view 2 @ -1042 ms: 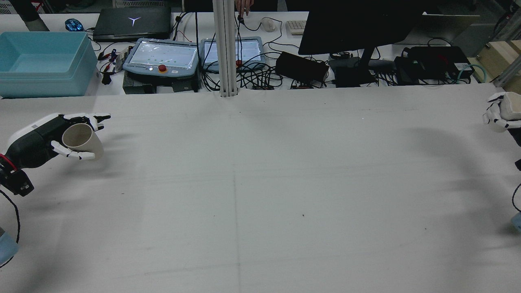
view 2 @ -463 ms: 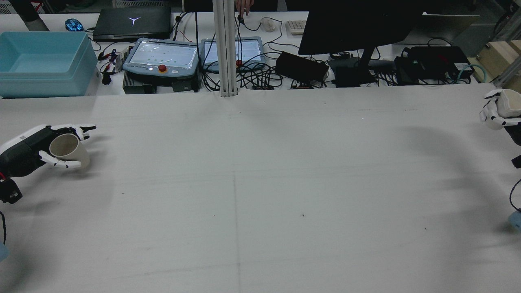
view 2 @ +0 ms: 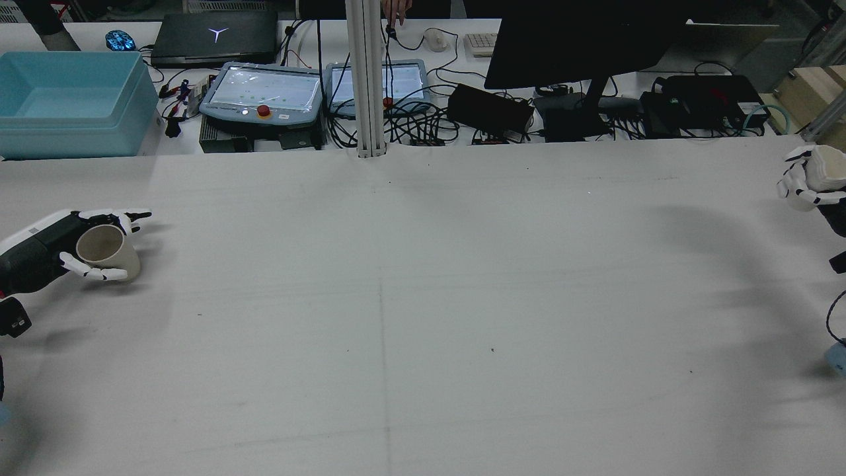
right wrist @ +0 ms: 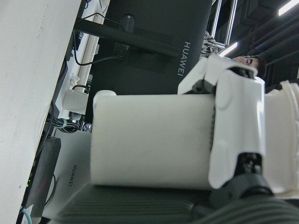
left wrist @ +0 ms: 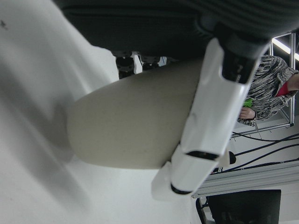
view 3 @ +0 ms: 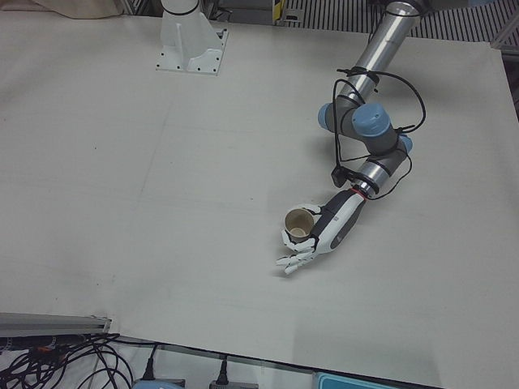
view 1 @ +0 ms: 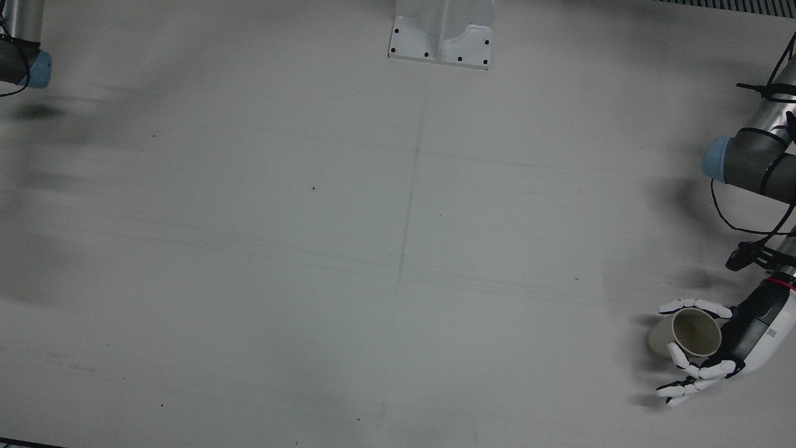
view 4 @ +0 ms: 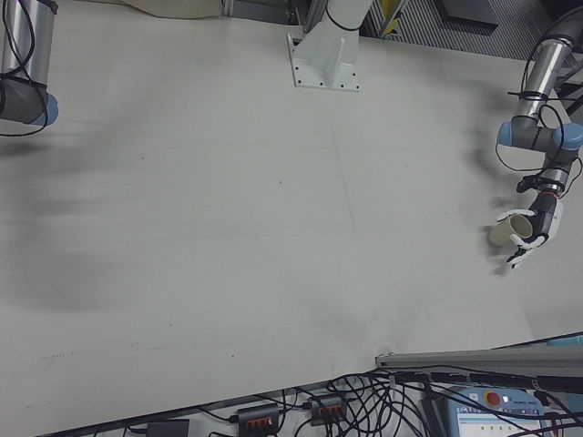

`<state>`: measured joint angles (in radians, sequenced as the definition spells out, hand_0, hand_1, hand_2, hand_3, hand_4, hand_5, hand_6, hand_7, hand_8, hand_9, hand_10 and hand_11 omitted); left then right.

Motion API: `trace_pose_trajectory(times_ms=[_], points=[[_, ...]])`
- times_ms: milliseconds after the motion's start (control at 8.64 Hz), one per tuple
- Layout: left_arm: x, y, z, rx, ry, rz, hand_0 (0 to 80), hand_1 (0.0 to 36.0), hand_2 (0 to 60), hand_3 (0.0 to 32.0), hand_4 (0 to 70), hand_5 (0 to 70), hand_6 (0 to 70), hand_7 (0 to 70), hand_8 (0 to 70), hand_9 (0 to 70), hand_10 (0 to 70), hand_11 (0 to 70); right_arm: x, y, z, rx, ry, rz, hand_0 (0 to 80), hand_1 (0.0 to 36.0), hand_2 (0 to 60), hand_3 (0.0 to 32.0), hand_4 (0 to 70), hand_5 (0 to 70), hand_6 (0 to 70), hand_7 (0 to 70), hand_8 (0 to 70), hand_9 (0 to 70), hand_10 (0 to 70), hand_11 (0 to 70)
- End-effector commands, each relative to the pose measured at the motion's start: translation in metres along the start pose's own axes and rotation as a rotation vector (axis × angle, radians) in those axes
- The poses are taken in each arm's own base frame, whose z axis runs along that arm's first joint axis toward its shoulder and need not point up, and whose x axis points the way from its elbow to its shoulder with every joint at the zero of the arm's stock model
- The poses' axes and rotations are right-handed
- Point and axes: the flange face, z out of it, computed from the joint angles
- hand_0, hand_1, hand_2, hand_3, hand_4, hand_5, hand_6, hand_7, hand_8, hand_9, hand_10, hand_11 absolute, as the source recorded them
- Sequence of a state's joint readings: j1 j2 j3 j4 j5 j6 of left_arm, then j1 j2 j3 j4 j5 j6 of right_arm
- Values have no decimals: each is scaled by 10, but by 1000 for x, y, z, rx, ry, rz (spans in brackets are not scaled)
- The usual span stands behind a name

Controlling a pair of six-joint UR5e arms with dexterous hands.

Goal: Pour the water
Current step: 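Carry the beige cup back and lower it onto the table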

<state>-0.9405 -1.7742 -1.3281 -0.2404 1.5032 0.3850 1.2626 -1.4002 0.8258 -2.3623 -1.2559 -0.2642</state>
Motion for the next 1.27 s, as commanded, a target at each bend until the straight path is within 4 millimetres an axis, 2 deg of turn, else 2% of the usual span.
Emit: trace_pose_trajectory(times_ms=[0, 116, 231, 347, 463, 579, 694, 810, 1042, 1157], points=[[-6, -11, -4, 5, -5, 11, 800, 360, 242, 0, 401, 700, 205, 161, 132, 74, 80, 159, 1, 0, 1, -1, 0, -1, 642, 319, 600, 0, 426, 308, 700, 700, 700, 700, 505, 700], [-5, -11, -4, 4, -3, 9, 800, 360, 32, 0, 389, 700, 204, 163, 131, 73, 77, 155, 1, 0, 1, -1, 0, -1, 643, 319, 600, 0, 424, 308, 700, 700, 700, 700, 504, 700], [-5, -11, -4, 5, -4, 9, 800, 360, 0, 0, 371, 700, 202, 163, 130, 69, 74, 149, 2, 1, 1, -1, 2, 0, 643, 318, 600, 0, 427, 308, 700, 700, 700, 700, 506, 700], [-5, -11, -5, 5, -4, 9, 800, 332, 0, 0, 391, 700, 194, 159, 120, 59, 63, 128, 1, 0, 0, 1, 1, -1, 642, 317, 600, 0, 427, 308, 700, 700, 700, 700, 506, 700], [-5, -11, -5, 5, -4, 6, 800, 262, 0, 0, 443, 358, 184, 151, 110, 47, 50, 104, 1, 0, 0, 1, 1, -1, 643, 317, 600, 0, 430, 308, 700, 700, 700, 700, 505, 700], [-4, -12, -5, 6, -3, 4, 800, 203, 0, 0, 448, 0, 170, 136, 96, 28, 35, 77, 1, 0, 0, 2, 1, -2, 643, 316, 600, 0, 433, 309, 700, 700, 700, 700, 506, 700], [-4, -11, -4, 0, 0, -3, 753, 130, 0, 0, 371, 0, 149, 112, 76, 8, 14, 40, 2, 0, 0, 2, 3, -3, 644, 317, 600, 0, 429, 307, 700, 700, 700, 700, 500, 700], [-3, -11, -4, -4, 3, -12, 595, 70, 0, 0, 324, 0, 131, 90, 60, 4, 0, 13, 2, 0, 0, 2, 3, -3, 645, 316, 600, 0, 427, 307, 700, 700, 700, 700, 500, 700], [-2, -11, -5, -6, 5, -35, 500, 1, 0, 0, 264, 0, 107, 62, 40, 0, 0, 0, 2, 0, 0, 2, 3, -3, 643, 313, 600, 0, 434, 308, 700, 700, 700, 700, 502, 700], [-1, -18, -14, 4, 6, -61, 470, 0, 0, 0, 238, 0, 95, 49, 30, 0, 0, 0, 2, 0, 0, 2, 3, -3, 645, 313, 600, 0, 436, 307, 700, 700, 700, 700, 500, 700]])
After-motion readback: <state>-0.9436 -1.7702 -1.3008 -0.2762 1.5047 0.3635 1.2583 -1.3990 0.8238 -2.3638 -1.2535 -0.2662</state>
